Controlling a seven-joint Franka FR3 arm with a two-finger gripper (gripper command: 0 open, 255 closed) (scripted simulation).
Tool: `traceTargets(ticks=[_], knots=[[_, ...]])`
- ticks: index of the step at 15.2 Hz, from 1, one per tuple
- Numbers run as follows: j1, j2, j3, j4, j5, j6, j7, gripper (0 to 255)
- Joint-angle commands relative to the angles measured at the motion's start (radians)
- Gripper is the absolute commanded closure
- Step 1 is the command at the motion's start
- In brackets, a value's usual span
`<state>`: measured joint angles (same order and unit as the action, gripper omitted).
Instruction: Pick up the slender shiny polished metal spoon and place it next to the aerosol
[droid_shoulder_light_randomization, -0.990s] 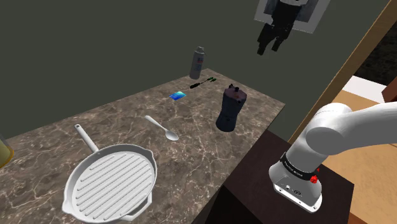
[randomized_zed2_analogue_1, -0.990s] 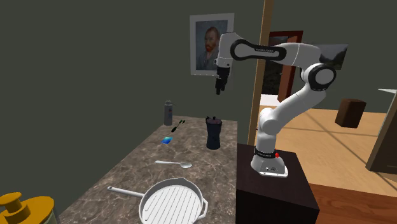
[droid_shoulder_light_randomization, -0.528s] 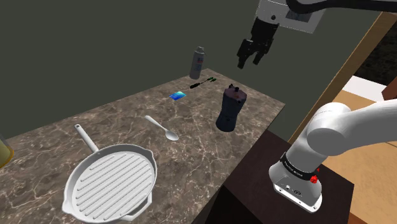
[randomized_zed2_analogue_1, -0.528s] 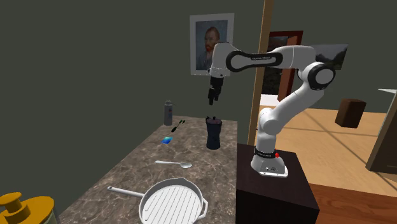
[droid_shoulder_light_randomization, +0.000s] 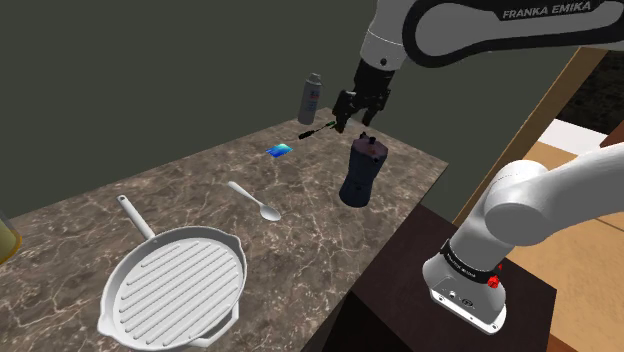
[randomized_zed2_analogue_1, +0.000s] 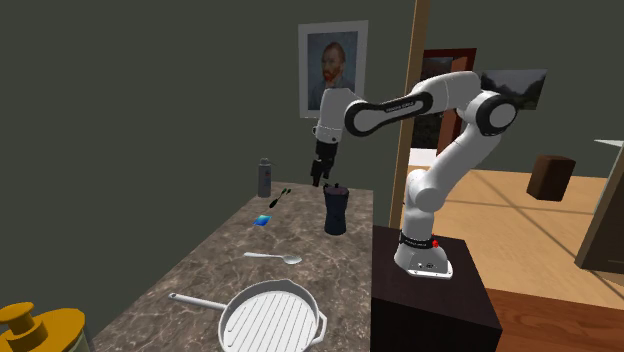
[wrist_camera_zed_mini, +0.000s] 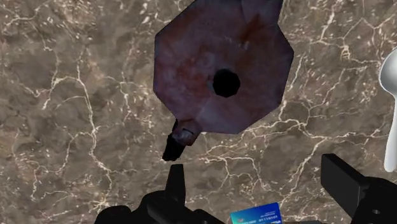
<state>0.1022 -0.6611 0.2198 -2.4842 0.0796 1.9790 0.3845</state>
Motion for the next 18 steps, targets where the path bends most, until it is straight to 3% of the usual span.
traceTargets(ticks=[1,6,11,15,18], knots=[[0.009,0.037,0.029,-0.008,0.016,0.058,0.031,0],[0.022,0.172,0.114,0.004,0.035,0.207,0.117,0],[0.017,0.332,0.204,0.051,0.013,0.345,0.220,0],[0.003,0.475,0.275,0.113,-0.053,0.442,0.325,0],[-0.005,0.592,0.320,0.174,-0.140,0.499,0.425,0]])
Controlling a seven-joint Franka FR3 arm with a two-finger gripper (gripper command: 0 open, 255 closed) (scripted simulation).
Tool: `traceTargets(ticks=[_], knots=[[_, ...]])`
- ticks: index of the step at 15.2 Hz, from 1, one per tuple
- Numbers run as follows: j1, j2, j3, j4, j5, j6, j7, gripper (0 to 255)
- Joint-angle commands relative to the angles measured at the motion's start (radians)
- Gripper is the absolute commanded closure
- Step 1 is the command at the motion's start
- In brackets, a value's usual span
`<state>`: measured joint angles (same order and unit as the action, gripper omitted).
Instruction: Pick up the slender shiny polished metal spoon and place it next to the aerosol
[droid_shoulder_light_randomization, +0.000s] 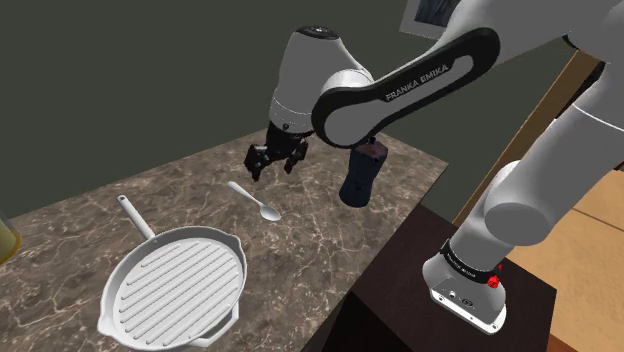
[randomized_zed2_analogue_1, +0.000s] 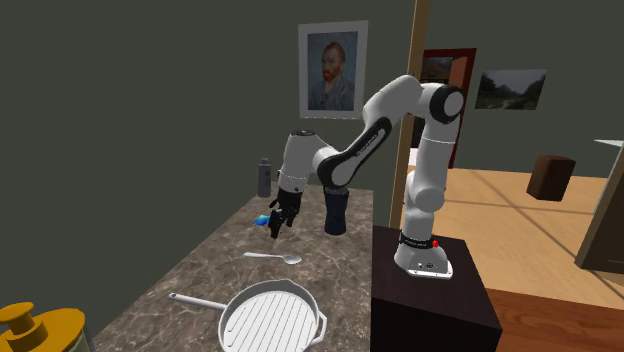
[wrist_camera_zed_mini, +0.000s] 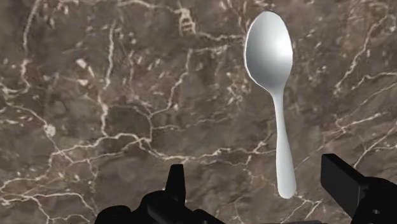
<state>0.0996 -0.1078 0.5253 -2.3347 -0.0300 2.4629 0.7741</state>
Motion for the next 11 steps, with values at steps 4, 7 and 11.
traceTargets(ticks=[4,7,11], knots=[[0.011,0.172,0.037,0.105,-0.157,0.059,0.159,0],[0.018,0.212,0.028,0.106,-0.199,0.089,0.188,0],[0.030,0.275,0.010,0.113,-0.268,0.132,0.236,0]])
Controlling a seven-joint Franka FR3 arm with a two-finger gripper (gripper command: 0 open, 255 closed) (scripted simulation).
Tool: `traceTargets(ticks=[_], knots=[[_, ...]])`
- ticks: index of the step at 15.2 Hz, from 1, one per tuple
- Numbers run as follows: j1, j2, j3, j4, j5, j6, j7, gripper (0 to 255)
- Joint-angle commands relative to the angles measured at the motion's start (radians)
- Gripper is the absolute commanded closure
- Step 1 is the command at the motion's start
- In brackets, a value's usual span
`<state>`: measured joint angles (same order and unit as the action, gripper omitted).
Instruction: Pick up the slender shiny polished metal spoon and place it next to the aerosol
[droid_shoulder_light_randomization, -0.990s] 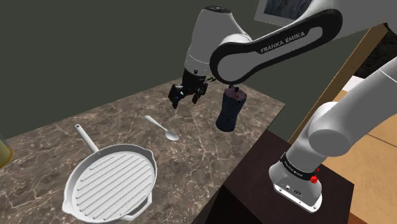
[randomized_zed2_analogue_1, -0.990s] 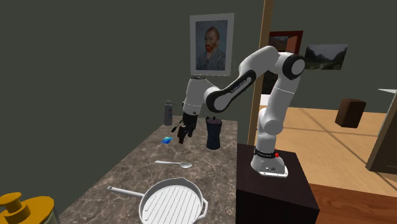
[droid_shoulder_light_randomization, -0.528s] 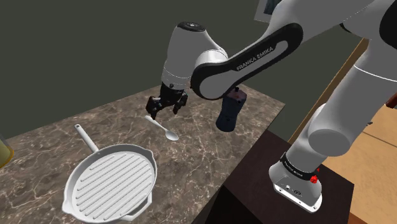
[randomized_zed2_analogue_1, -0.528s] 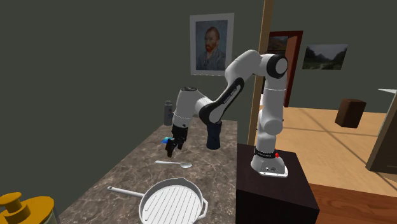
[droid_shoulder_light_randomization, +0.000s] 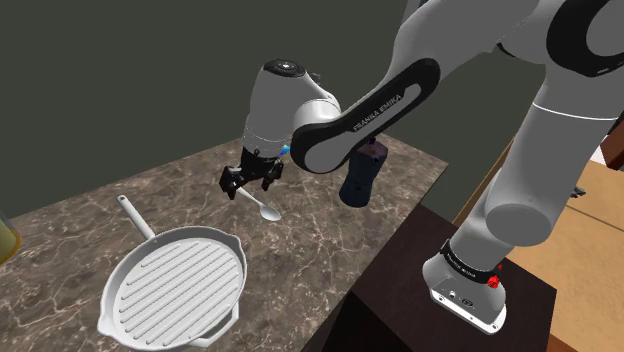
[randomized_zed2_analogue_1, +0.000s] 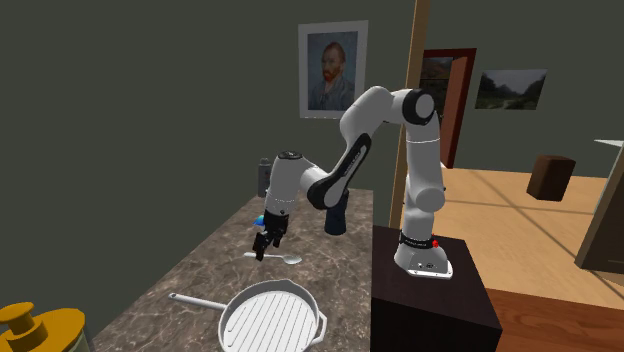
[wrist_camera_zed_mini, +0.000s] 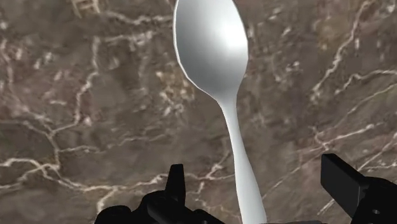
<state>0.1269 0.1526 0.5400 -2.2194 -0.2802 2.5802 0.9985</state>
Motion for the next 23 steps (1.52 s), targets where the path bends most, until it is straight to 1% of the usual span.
traceTargets(ticks=[1,8,9,18,23], knots=[[0.003,0.015,-0.006,-0.002,-0.018,0.014,0.012,0],[0.003,0.014,-0.006,-0.002,-0.018,0.014,0.011,0],[0.003,0.014,-0.006,-0.002,-0.018,0.014,0.011,255],[0.003,0.014,-0.006,-0.002,-0.018,0.014,0.011,255],[-0.010,-0.035,0.012,0.015,0.045,-0.042,-0.036,255]])
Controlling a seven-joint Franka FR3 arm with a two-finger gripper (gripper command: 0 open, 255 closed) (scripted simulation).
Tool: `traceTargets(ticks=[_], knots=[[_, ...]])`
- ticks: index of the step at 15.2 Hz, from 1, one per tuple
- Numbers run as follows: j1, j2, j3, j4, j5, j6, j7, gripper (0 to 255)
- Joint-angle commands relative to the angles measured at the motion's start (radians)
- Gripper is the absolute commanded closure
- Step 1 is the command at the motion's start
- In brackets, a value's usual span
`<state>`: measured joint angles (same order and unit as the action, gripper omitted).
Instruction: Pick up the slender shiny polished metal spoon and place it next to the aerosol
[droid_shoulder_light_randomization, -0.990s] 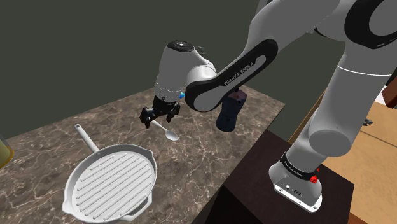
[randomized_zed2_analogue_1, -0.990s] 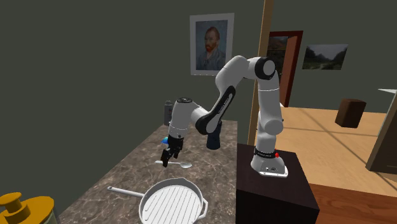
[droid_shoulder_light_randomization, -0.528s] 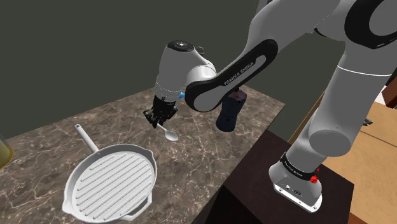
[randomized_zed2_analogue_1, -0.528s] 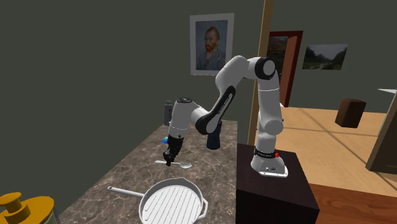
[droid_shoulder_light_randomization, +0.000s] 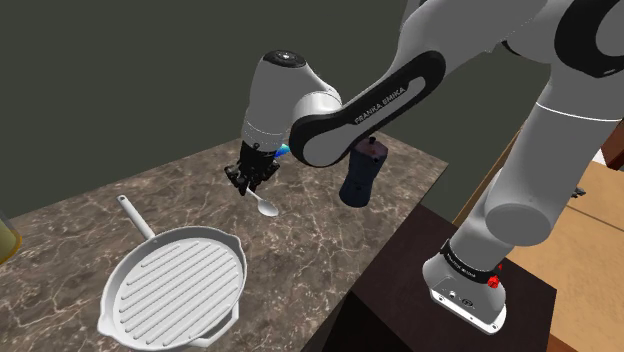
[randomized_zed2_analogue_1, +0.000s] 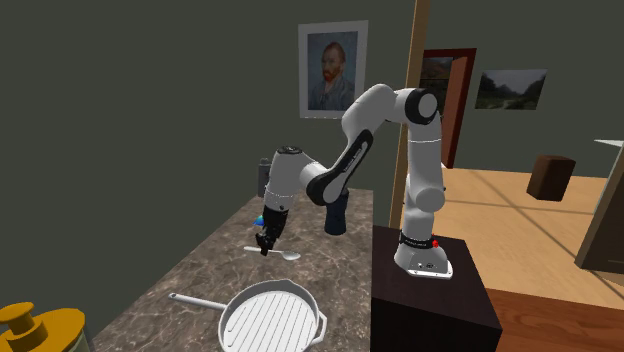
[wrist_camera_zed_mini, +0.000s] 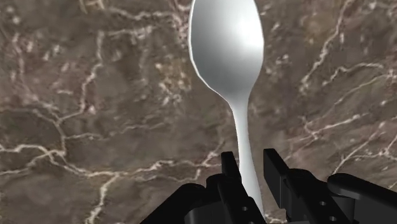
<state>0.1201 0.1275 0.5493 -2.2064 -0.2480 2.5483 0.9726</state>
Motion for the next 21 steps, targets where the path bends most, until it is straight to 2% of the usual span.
traceTargets(ticks=[1,11,21], knots=[[-0.005,-0.020,0.005,0.006,0.024,-0.021,-0.019,255],[-0.015,-0.103,0.017,0.061,0.118,-0.142,-0.092,255],[-0.017,-0.164,0.014,0.140,0.176,-0.268,-0.139,255]])
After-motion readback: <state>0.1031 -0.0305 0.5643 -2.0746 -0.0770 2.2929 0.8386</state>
